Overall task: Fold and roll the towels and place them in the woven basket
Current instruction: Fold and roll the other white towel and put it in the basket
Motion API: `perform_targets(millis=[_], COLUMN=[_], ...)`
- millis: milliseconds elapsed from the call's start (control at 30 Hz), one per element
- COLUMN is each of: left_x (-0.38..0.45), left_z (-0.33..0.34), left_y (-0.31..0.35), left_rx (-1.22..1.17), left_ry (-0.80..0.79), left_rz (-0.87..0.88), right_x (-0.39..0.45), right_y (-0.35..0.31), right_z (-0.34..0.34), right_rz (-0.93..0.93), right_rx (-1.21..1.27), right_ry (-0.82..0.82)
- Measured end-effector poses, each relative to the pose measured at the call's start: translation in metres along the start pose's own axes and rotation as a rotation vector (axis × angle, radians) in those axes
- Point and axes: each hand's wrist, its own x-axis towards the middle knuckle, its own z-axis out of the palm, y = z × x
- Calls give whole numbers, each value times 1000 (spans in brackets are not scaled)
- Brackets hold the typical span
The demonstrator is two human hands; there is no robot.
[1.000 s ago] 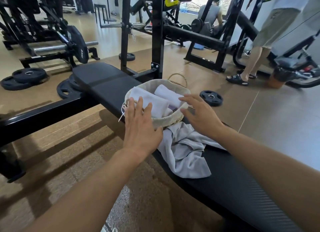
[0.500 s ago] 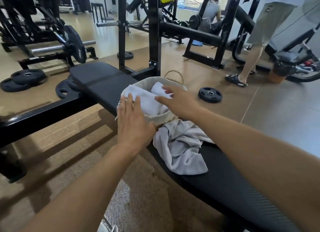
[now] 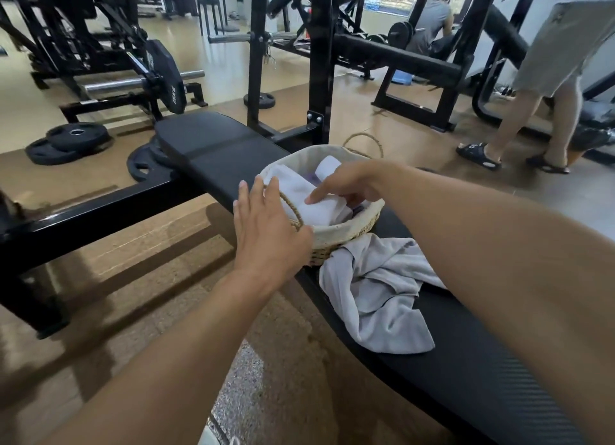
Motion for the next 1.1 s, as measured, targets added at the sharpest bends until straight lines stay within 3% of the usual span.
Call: perform_targets(millis=[133,267,333,367,467,667,833,1000,1100], left_x=[2,1,0,0,0,-2,-2,0,1], left_z=[-1,-1,-1,-1,-2,0,-3,-4,-3], left_y=[-1,2,2,2,3,5,5,1,0], left_rx=[-21,-56,-56,-54,-58,-66,-70,-69,-73], left_ry=[1,2,-1,-3,-12,-24,-15,-21,-23], left_rz=[-7,-4,-5,-7,-17,-20,-20,-18,-24], right_x=[0,3,5,5,5,7,21,29,43], right_y=[-4,-10,-7,-4,3,-4,7,9,3], right_z=[7,1,3,8,26,16,16,30,33], right_rz=[-116,-299,-366,-394,-419,-528,-484,-580,-414], right_rx=[-13,-95,-318,-464,-765,-518,-437,-719,-999], right_ry=[105,474,704,683,351,484,344,185,237])
